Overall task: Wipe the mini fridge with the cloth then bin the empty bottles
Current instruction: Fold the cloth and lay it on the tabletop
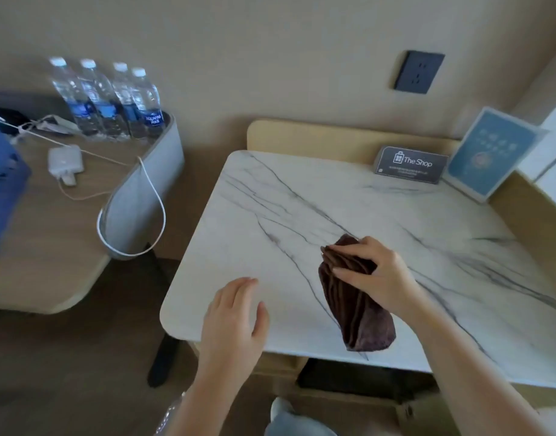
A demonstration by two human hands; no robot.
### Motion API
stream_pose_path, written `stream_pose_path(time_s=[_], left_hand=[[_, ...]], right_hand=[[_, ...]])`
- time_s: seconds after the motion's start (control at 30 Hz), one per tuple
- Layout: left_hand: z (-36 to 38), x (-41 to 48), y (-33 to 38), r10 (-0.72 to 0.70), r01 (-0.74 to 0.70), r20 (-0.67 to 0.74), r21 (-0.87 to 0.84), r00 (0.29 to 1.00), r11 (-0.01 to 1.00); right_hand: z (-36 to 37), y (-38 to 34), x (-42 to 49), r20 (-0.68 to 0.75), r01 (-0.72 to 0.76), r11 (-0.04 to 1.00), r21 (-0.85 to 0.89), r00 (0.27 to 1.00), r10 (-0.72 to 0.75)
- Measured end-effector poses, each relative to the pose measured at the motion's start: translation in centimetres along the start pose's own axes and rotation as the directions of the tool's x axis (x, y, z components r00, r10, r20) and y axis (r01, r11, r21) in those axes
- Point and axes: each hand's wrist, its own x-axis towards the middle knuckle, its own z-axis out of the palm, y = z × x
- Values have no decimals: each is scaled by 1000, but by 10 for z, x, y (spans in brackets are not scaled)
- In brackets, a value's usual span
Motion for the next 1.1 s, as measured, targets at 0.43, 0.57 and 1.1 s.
stream_pose_path(time_s=[0.43,0.57,1.1], left_hand=[[44,109,-23,-104,101,21,121,994,987],[54,115,-30,-113,108,36,117,993,987],[106,133,-18,243,-267,152,168,958,949]], right_hand=[[37,39,193,614,368,861,-351,784,-85],[66,52,190,681,420,845,-330,726,-94],[43,104,91,-51,287,874,-393,942,-333]])
